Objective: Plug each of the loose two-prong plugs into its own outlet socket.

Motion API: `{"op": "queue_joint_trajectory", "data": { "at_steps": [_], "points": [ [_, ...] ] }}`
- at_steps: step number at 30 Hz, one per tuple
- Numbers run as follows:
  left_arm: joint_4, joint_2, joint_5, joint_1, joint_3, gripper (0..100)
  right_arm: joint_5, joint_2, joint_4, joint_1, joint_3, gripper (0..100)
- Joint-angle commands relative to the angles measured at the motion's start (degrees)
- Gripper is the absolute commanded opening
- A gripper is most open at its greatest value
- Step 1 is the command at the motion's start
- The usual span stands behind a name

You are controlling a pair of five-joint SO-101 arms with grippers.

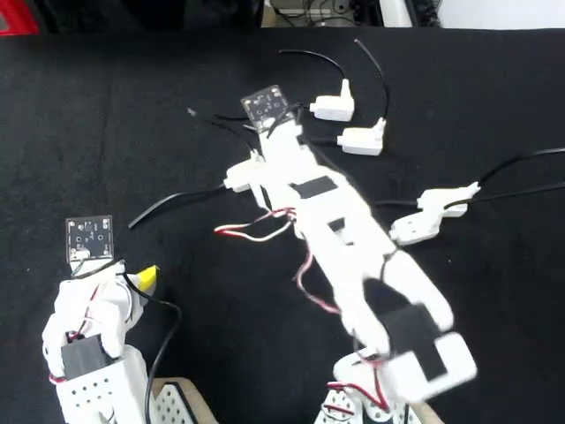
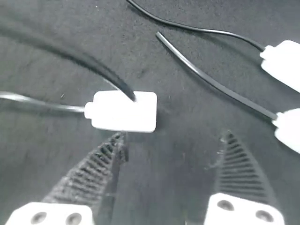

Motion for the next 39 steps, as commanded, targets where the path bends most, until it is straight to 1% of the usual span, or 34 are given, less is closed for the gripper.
{"op": "queue_joint_trajectory", "data": {
  "at_steps": [1,3,5,19,25,26,28,30,33,39],
  "points": [
    [-1.23,-0.44,-0.35,-0.22,-0.13,34,-0.18,-10.51,9.41,-0.44,-0.13,23.0],
    [-1.23,-0.44,-0.35,-0.13,-0.04,34,-0.18,-15.87,12.66,-0.44,1.54,20.7],
    [-1.23,-0.44,-0.35,-0.13,-0.04,34,-0.18,-21.85,13.71,-0.44,4.53,18.8],
    [-1.23,-0.44,-0.35,-0.13,0.13,34,-0.18,-70.02,13.45,-0.79,36.09,18.0],
    [-1.32,-0.44,-0.26,-0.04,0.04,27,-0.26,-87.43,13.8,-0.7,46.29,17.3],
    [-1.32,-0.44,-0.26,-0.04,0.04,27,-0.26,-89.8,13.8,-0.62,48.13,15.3],
    [-1.32,-0.44,-0.09,0.04,-0.04,27,-0.18,-94.29,13.54,-0.79,51.91,8.0],
    [-1.32,-0.44,-0.09,1.45,0.13,27,0.35,-98.33,13.45,-0.79,54.64,1.7],
    [-1.32,-0.44,-0.18,3.74,0.22,27,0.35,-102.46,13.36,-0.7,57.27,3.2],
    [-1.32,-0.44,-0.35,4.53,1.01,27,0.35,-101.76,12.13,-0.44,61.41,3.9]
  ]
}}
